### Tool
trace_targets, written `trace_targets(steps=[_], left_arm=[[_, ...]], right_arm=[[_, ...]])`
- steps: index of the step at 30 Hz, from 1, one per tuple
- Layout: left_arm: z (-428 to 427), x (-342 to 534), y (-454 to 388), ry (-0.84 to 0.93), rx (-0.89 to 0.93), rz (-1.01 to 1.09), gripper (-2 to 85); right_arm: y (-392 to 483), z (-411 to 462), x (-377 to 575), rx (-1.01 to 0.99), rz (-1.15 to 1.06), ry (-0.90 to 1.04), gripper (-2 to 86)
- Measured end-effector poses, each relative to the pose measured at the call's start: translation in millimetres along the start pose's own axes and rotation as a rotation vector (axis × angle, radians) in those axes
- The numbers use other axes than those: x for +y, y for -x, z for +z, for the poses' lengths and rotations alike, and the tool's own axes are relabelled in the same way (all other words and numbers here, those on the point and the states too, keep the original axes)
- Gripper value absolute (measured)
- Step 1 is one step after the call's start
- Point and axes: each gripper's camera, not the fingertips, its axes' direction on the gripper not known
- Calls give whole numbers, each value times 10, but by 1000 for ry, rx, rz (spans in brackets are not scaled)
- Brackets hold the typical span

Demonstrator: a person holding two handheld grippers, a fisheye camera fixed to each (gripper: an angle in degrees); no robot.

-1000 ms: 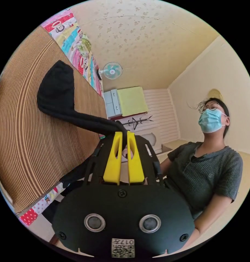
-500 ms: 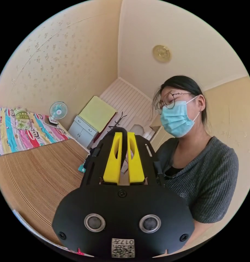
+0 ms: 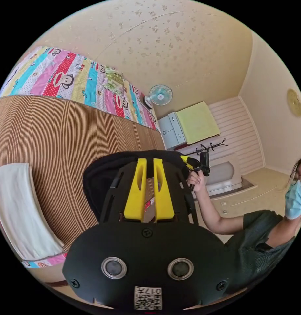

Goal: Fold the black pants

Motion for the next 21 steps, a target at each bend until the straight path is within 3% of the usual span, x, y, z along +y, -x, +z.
trace_targets(steps=[2,6,9,13,18,21], left_arm=[[275,457,244,114,-20,-51,44],[840,1599,988,361,-153,-342,64],[973,1954,1349,376,-93,-472,95],[1022,1685,1617,275,-66,-472,129],[1344,909,2146,187,-184,-377,138],[1583,666,2462,195,-122,-372,146]], right_arm=[[-342,185,473,18,103,66,16],[-1389,562,1784,200,599,272,42],[-1681,516,2242,165,747,241,59],[-1768,502,1817,140,621,165,107],[-2114,899,1004,170,469,214,143],[-2370,1134,711,140,433,227,158]])
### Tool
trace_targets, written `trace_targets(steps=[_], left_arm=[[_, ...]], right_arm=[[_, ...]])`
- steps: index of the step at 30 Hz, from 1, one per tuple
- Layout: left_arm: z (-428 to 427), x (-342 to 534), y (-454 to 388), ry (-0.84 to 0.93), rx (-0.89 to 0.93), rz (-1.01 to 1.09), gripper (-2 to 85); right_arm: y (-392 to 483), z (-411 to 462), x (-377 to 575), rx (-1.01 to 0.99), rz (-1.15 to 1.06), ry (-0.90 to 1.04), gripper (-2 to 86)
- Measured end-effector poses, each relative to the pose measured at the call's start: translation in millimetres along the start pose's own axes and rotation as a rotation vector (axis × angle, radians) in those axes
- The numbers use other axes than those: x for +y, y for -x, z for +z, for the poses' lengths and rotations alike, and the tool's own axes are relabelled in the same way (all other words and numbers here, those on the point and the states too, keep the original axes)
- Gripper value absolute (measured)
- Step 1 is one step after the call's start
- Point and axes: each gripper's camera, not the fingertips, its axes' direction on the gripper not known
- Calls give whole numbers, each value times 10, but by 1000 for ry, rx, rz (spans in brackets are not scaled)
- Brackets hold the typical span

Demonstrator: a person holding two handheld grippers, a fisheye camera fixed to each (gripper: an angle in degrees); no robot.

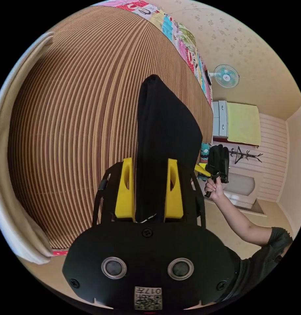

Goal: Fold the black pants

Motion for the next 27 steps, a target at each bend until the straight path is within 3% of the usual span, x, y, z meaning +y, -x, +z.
trace_targets(steps=[4,8,12,15,22,27], left_arm=[[243,-94,-21,60,14,79,145],[330,94,-19,46,7,16,120],[315,316,-14,108,83,-22,79],[246,497,-253,190,129,34,72],[227,716,-1392,227,224,144,72],[726,466,-2824,219,312,295,75]], right_arm=[[-16,397,-183,-41,-75,136,170],[43,426,45,10,-111,52,144],[-229,439,319,-260,7,137,100],[-232,289,628,-324,-17,166,82],[-51,-908,1232,-406,-104,65,65],[122,-2245,1364,-283,-243,-22,65]])
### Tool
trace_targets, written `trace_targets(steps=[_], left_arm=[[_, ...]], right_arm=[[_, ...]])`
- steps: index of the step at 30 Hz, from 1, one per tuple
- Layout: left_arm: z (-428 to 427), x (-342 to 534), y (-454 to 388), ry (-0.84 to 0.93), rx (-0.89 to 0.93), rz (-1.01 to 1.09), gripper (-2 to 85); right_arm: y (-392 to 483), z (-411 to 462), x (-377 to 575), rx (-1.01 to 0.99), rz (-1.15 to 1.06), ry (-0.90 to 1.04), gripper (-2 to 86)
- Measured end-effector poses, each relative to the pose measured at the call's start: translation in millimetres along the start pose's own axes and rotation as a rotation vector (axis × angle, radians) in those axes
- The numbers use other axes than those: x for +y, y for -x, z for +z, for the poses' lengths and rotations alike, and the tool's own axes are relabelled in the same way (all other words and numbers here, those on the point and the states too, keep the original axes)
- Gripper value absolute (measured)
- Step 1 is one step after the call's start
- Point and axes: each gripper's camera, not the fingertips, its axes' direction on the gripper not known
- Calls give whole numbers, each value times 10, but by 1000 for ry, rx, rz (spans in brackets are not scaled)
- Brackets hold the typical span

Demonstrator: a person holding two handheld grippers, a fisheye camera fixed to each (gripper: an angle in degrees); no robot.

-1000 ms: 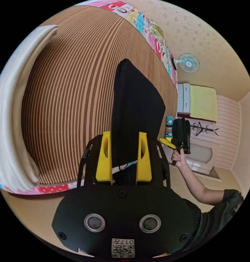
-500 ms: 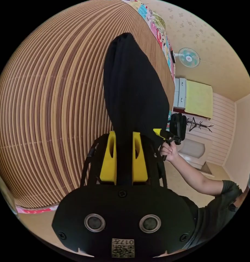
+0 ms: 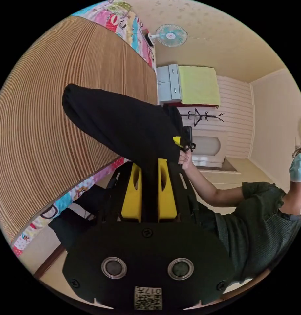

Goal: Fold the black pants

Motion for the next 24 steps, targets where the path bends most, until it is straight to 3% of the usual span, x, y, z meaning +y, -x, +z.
trace_targets(steps=[5,8,11,13,14,16,19,21,22,24], left_arm=[[1188,-972,-857,67,114,126,75],[2094,-1457,-1362,182,74,213,80],[3090,-1622,-1656,469,27,280,75],[3524,-1524,-1662,651,-46,291,63],[3630,-1427,-1555,695,-146,247,64],[3553,-1254,-1248,693,-269,138,72],[2933,-822,-455,613,-375,-154,67],[2047,-252,206,531,-516,-443,58],[1787,-80,332,517,-564,-516,57],[685,704,574,446,-750,-859,54]], right_arm=[[496,-1390,-72,221,-115,-15,68],[549,-2057,-103,441,-91,23,71],[206,-2644,-30,745,131,-81,67],[-240,-2935,213,980,494,-235,47],[-310,-2934,296,1004,555,-274,39],[-414,-2644,595,958,539,-434,17],[-706,-1961,829,916,450,-452,8],[-1150,-1527,855,918,480,-306,6],[-1206,-1418,978,921,415,-393,5],[-1282,-1452,1123,863,411,-495,4]])
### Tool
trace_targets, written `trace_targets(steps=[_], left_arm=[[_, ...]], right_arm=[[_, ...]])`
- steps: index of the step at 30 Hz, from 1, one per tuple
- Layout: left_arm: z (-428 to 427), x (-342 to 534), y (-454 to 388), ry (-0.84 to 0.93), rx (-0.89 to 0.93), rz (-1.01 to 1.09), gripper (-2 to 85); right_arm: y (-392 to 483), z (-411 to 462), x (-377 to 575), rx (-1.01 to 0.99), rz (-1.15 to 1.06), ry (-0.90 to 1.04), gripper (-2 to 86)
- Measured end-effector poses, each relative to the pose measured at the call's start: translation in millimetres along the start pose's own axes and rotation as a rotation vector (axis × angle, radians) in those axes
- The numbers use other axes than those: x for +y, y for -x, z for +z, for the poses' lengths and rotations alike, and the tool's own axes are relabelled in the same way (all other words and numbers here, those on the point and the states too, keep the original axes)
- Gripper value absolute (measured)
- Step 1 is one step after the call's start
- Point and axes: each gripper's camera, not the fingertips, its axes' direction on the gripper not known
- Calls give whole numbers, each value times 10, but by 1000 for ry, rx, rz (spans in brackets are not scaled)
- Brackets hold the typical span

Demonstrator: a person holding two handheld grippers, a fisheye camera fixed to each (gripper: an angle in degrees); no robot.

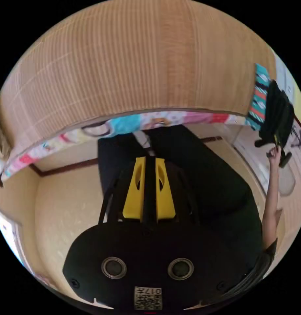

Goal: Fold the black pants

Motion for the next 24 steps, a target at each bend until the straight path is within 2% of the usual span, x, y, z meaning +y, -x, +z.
trace_targets(steps=[1,3,4,6,9,10,14,16,18,21,24], left_arm=[[-52,149,304,-1,5,-98,53],[-245,865,1243,-45,144,-441,48],[-278,1039,1390,-69,194,-504,46],[-351,1639,1677,-223,418,-619,29],[-255,1975,1488,-329,542,-592,-1],[-209,1995,1399,-328,547,-582,-4],[245,1924,555,-249,542,-442,-7],[280,1818,324,-153,462,-381,-6],[-45,1776,211,-193,343,-332,-6],[-424,1780,133,-298,360,-276,-6],[-538,1711,42,-306,405,-232,-6]], right_arm=[[-103,-9,-6,-51,62,-11,4],[-169,-8,-41,-94,99,7,3],[-136,-9,-59,-83,71,23,3],[-33,-43,-70,-33,37,36,3],[202,-153,-19,82,67,41,3],[349,-220,75,81,40,-11,3],[783,-245,448,-49,-11,-120,3],[1090,53,634,-191,-15,-17,3],[1353,373,728,-264,-35,122,3],[1801,773,812,-336,-104,295,2],[2151,1013,752,-406,-190,413,2]])
